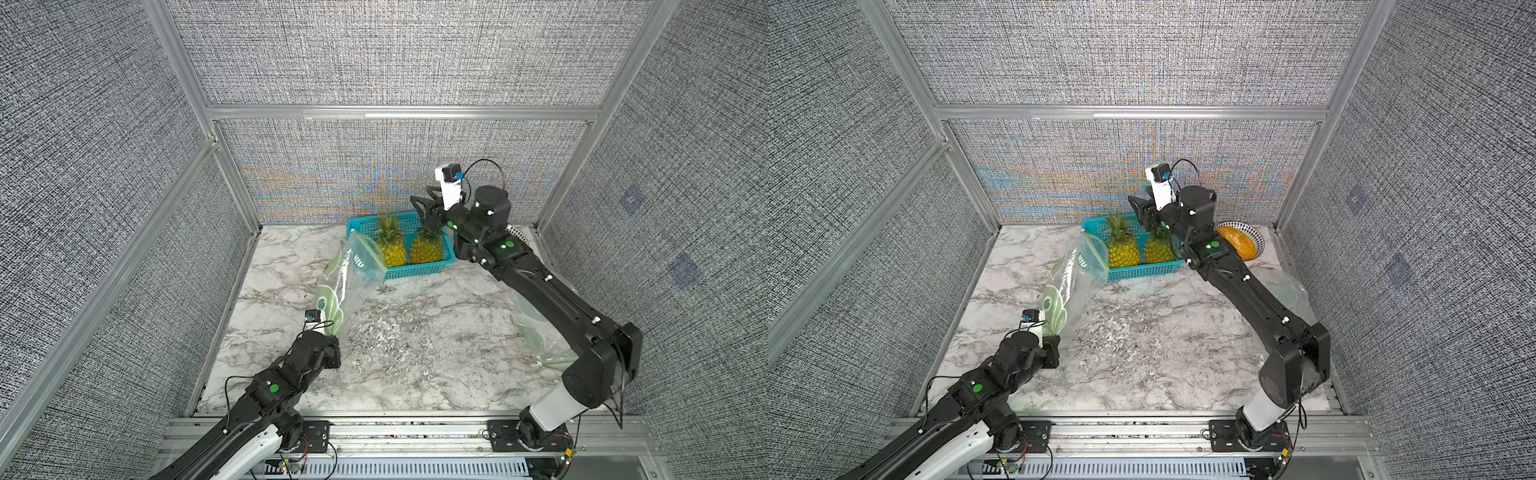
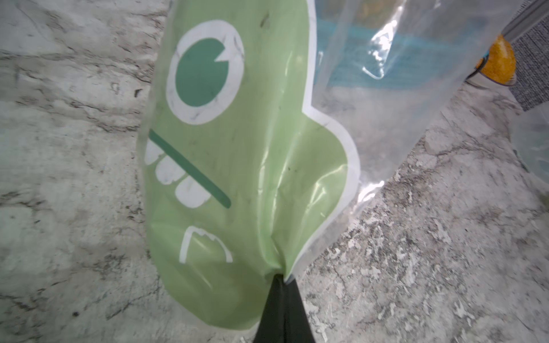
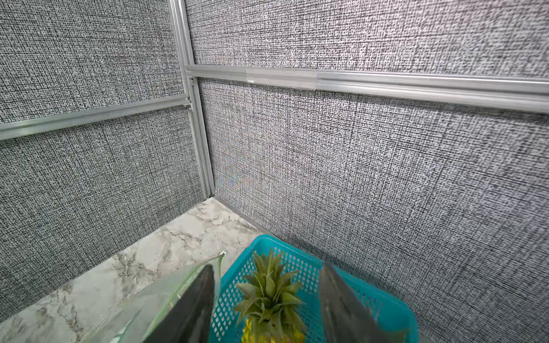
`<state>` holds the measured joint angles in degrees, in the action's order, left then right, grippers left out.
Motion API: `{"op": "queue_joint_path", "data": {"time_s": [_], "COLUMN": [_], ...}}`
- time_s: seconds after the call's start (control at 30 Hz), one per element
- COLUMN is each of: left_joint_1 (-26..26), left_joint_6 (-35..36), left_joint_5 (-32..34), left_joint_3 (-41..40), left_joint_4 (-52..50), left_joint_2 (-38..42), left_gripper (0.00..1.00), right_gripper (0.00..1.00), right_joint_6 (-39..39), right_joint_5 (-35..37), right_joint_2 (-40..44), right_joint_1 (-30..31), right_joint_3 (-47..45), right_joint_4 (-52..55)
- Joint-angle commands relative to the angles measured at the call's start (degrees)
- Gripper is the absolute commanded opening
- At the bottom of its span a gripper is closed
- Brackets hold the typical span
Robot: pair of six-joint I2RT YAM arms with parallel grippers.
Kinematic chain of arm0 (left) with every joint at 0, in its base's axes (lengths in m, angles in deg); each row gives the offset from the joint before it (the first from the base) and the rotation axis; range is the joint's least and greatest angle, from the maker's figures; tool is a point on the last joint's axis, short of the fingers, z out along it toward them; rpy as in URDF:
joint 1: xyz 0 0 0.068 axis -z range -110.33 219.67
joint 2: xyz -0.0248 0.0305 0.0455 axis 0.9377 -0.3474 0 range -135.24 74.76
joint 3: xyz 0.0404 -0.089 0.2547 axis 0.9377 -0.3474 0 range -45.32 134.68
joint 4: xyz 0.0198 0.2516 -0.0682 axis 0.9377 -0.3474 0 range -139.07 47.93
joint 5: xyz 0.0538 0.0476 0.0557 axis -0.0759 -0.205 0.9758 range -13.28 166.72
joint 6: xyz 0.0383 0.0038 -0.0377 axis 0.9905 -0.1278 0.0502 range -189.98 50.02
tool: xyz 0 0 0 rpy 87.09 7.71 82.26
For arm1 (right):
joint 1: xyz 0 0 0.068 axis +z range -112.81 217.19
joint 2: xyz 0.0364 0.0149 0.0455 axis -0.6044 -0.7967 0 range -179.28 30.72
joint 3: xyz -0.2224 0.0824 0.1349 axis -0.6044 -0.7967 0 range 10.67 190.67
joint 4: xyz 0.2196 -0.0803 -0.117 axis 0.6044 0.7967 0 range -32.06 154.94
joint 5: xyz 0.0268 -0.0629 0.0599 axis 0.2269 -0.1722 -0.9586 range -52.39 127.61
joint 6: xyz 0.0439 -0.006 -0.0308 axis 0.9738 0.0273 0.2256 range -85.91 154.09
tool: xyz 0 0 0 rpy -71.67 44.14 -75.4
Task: Open the zip-top bag and take out the pineapple
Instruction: Place the zipper food storage bag at the center of the board.
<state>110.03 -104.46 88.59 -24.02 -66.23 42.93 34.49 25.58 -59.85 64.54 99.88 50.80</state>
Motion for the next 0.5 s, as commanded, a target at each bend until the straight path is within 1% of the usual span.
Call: {"op": "queue_joint_path", "data": {"time_s": [0.0, 0.23, 0.47], "left_joint_1": [0.22, 1.03, 1.61], "left_joint_6": [-0.06, -0.97, 0.66], "left_joint_5": [-8.46, -15.65, -23.35], "left_joint_3": [-0.24, -1.54, -2.4], "left_joint_4": [0.44, 0.52, 3.2], "left_joint_2": [0.07, 1.5, 1.93], "left_gripper": [0.01, 0.01, 0.01], "right_gripper": [0.58, 0.58, 0.58], "right_joint_6": [1.0, 1.54, 1.78], "right_joint_5": [1.66, 2.72, 3.77], "right_joint_2": [2.94, 8.38, 11.84], "right_joint_1": [-0.66, -2.45, -4.13], "right_joint_3": [-2.76, -7.67, -10.37], "right_joint_4": [-2.7, -3.37, -3.06]}}
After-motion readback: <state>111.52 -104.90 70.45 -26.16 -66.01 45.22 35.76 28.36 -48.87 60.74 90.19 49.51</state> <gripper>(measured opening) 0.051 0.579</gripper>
